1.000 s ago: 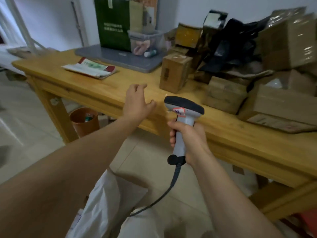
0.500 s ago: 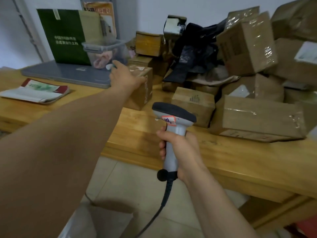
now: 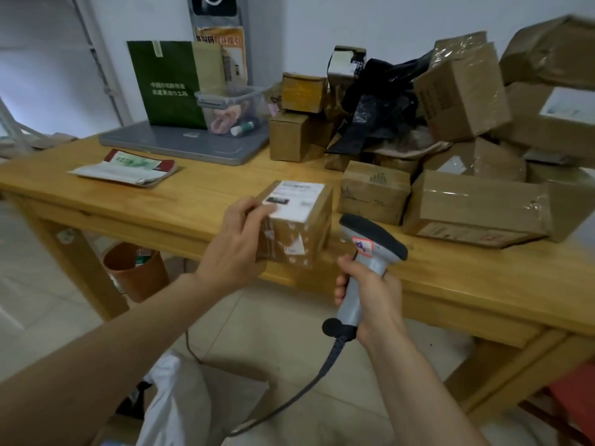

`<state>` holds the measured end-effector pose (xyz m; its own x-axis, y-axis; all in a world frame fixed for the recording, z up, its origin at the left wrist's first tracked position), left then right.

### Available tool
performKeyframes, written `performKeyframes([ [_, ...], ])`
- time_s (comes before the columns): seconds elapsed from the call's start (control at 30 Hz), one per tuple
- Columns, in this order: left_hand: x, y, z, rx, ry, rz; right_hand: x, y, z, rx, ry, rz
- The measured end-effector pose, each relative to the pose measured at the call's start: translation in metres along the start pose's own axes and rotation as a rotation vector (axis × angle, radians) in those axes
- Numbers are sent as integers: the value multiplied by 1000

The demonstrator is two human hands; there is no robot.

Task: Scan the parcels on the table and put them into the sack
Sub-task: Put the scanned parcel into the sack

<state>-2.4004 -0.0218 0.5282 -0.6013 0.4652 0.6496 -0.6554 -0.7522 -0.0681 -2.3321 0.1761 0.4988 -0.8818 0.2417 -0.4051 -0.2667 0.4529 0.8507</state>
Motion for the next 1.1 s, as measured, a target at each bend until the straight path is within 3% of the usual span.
performKeyframes([
  [0.13,-23,-22,-3,-54,-5,-71,-15,-3,5,42,-62,61],
  [0.17,-24,-30,2,-138,-17,-10,-18,-2,5,56,-74,79],
  [0.2,-24,-32,6,-285,-66,141,-20,-1,4,65,-77,96],
  [0.27,-27,-21,4,-639,-254,660,-26,6,-2,48,-50,135],
  [0.33,-26,-19,-8,-976,-255,1136,-31,13,-10,-2,-3,164],
  [0.4,-22,-24,-16,-1202,-129,1256,-34,15,-17,-71,33,165],
  [0.6,-48,-32,0,-1404,135,1206,-40,13,-16,-172,69,131],
  [0.8,-64,7,38,-1145,-109,1068,-68,0,-33,-379,162,213],
  [0.9,-69,13,59,-933,-106,960,-83,-10,-48,-404,246,156],
  [1.1,-88,24,76,-837,-139,848,-99,-23,-66,-420,327,167],
])
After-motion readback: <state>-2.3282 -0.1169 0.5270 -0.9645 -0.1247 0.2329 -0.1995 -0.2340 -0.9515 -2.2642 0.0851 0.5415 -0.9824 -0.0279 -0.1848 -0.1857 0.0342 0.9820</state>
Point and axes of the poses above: each hand's wrist, its own x-axis towards the middle knuckle, its own z-axis out of the back of the hand, y = z × x, the point moved 5 cm from there along x, towards the middle knuckle, and after that the axes turned 8 degrees about -z, right-handed, at the moved point
